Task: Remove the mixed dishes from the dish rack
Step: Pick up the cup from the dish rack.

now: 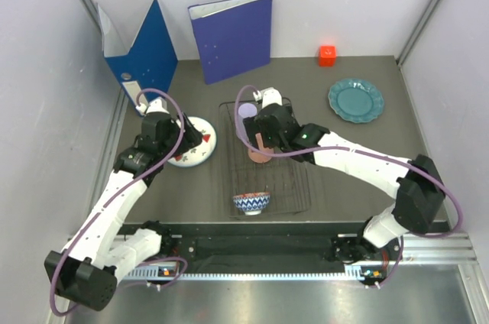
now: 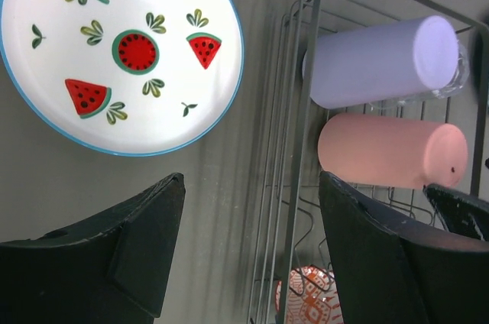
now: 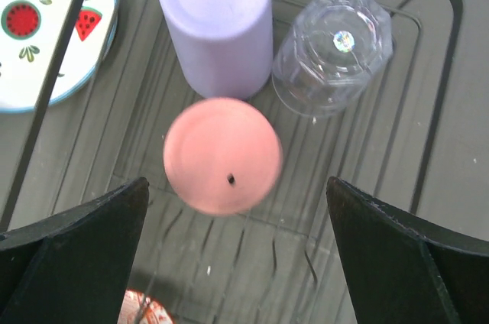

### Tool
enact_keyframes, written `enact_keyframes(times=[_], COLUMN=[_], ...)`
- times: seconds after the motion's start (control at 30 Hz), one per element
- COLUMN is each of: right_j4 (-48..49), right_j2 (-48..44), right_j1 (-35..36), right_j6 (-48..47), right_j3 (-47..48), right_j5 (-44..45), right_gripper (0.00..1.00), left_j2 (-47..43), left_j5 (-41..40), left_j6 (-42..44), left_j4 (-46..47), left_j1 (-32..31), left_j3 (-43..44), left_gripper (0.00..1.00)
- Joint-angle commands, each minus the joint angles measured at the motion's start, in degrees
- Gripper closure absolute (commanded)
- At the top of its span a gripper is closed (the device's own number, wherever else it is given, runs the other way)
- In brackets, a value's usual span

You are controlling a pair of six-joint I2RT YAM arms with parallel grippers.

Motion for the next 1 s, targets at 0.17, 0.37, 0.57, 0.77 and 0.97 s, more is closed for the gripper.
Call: enact_keyframes(times=[0.17, 0.37, 0.57, 0.77, 0.97], right_j4=[2.92, 3.19, 3.54, 2.84, 0.20], right_j2=[5.52, 5.96, 4.21, 2.63, -4.48], right_j1=[0.81, 0.73, 0.73, 0.72, 1.60], right_j6=[-0.25, 0.19, -0.07, -0.07, -0.16], right_j3=[4.42, 3.90, 3.37, 3.89, 7.32], right_j5=[-0.42, -0.33, -0.15, -0.07, 0.11], right_gripper=[0.04, 0.20, 0.44, 0.58, 0.65], left_j2=[-1.39, -0.52, -0.43, -0.87, -1.92], left_j5=[-0.08, 0.97, 1.15, 1.06, -0.43], left_j6=[-0.33, -0.85, -1.29, -1.38, -1.91], left_j4=[3.04, 3.84, 4.27, 4.28, 3.75], left_j1=[-0.34, -0.34, -0.34, -0.34, -0.34], left_j3=[-2.64, -2.55, -3.17, -3.69, -2.64], left_gripper=[0.24, 0.25, 0.25, 0.25, 0.28])
